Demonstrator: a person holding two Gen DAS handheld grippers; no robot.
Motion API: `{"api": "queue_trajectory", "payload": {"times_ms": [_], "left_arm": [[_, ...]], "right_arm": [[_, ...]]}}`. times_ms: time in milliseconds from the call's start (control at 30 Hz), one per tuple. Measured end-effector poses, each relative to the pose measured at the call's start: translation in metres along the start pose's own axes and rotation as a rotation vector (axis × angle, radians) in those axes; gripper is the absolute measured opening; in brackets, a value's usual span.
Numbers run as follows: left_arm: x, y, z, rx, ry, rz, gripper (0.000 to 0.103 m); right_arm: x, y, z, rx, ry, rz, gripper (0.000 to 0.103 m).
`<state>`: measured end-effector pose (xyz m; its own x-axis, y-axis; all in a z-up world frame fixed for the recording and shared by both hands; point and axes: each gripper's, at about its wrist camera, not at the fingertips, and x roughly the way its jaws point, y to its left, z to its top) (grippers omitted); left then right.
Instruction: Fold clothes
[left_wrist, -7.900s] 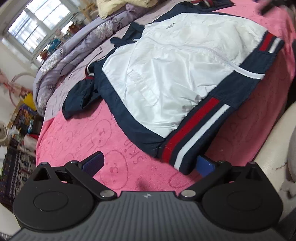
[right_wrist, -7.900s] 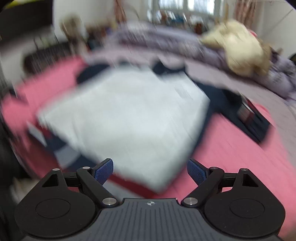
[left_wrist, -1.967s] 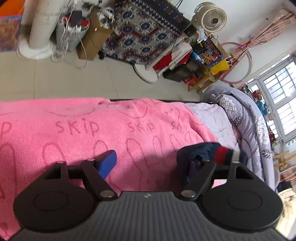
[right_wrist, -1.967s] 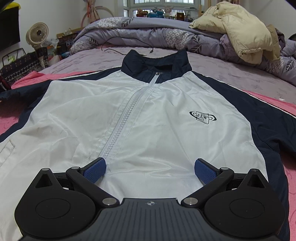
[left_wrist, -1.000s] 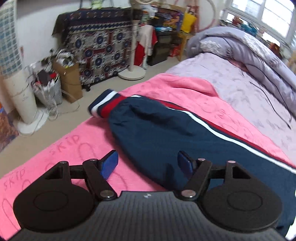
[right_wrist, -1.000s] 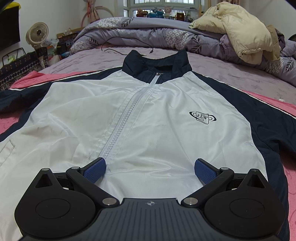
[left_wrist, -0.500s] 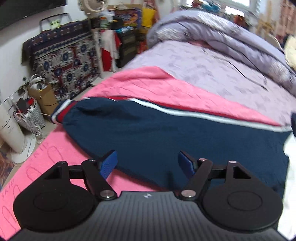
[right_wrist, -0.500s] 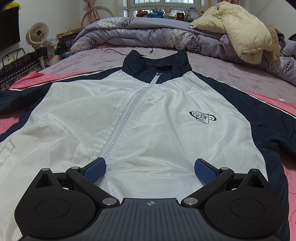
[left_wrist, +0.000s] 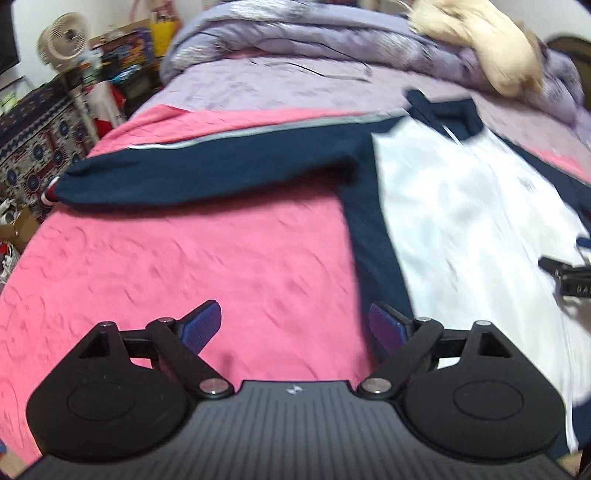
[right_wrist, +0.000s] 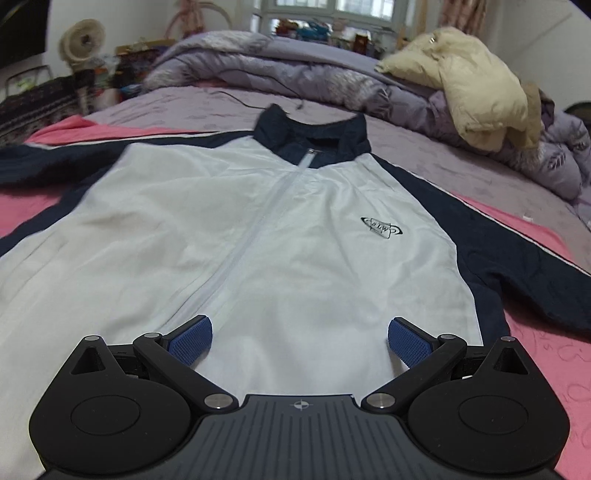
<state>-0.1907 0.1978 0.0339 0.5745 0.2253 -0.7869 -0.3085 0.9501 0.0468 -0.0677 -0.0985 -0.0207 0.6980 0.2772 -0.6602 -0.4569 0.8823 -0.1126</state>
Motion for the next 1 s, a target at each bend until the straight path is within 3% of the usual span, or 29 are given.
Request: {"api": "queue_trajectory", "payload": {"times_ms": [233,533,600,667,733,800,933,1000], "left_arm": [[-0.001,-0.038,-0.023,-0.001,0.042,-0.057,0.09],[0.011,-0.029,-0.017,-0.095,0.095,-0.058,0.09],[0.012,-0.027,-0.016,-0.111,0.097,-0.062,0.09],[0.012,-0.025,-0.015,-0.122,0.102,-0.062,0.09],[0.013,-0.024,-0.017,-0.123,0.109,-0.056,0.09],[0.014,-0.023,-0.018,-0.123,0.114,-0.055,0.09],[0.016,-0.018,-0.021,-0.141,0.123,-0.054,0.09],[0.016,-0.015,-0.022,-0.155,0.126,-0.058,0.09]], "right_arm": [[-0.076,0.021,-0.039,-0.007,-0.059,0.102,0.103],[-0.147,0.155,-0.059,-0.521,-0.186,0.46,0.102],[-0.147,0.185,-0.066,-0.633,-0.192,0.464,0.098],[-0.136,0.21,-0.072,-0.701,-0.17,0.425,0.083],[-0.123,0.227,-0.076,-0.724,-0.139,0.39,0.082],[-0.122,0.23,-0.074,-0.693,-0.13,0.387,0.081],[-0.132,0.223,-0.061,-0.62,-0.115,0.425,0.053],[-0.134,0.217,-0.053,-0.567,-0.098,0.45,0.046]]}}
